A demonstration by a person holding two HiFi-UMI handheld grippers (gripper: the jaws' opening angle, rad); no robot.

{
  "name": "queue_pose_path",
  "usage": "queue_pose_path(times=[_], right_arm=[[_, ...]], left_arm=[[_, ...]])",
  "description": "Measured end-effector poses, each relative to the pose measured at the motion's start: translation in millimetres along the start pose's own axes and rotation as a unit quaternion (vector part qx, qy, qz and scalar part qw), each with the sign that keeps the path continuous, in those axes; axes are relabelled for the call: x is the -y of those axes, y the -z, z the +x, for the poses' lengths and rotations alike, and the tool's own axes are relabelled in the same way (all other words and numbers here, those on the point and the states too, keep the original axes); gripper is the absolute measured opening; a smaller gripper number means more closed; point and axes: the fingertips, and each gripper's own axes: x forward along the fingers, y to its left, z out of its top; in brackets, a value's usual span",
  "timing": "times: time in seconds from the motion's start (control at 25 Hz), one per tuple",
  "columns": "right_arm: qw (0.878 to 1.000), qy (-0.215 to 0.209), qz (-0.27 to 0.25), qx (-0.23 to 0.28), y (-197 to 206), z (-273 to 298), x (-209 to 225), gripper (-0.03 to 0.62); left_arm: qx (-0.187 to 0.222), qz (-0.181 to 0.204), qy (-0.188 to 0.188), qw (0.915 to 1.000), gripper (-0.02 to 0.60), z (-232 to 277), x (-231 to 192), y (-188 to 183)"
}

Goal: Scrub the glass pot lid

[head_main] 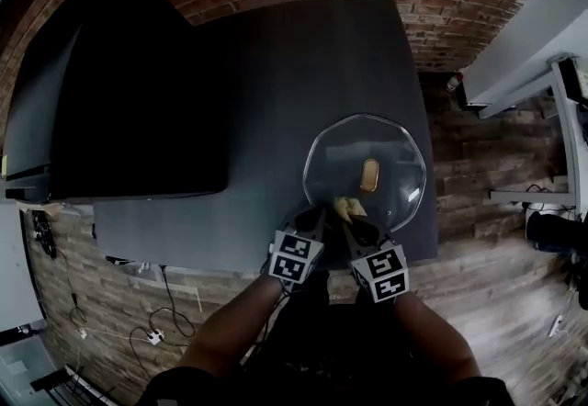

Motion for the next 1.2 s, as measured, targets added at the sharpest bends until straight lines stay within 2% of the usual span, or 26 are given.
queue_pose_path(times=[0.36, 0.84, 1.2], right_arm=[[0.999, 0.019, 0.006, -0.029, 17, 27, -5, 0.041], [0.999, 0.008, -0.004, -0.048, 27, 27, -7, 0.041], [0.999, 0.003, 0.001, -0.045, 31, 11, 11, 0.041]], left_arm=[[-0.003, 0.007, 0.032, 0.9995, 0.031, 7, -2, 3], [-0.012, 0.001, 0.032, 0.9994, 0.031, 7, -2, 5], [-0.015, 0.009, 0.023, 0.9996, 0.031, 8, -2, 6]])
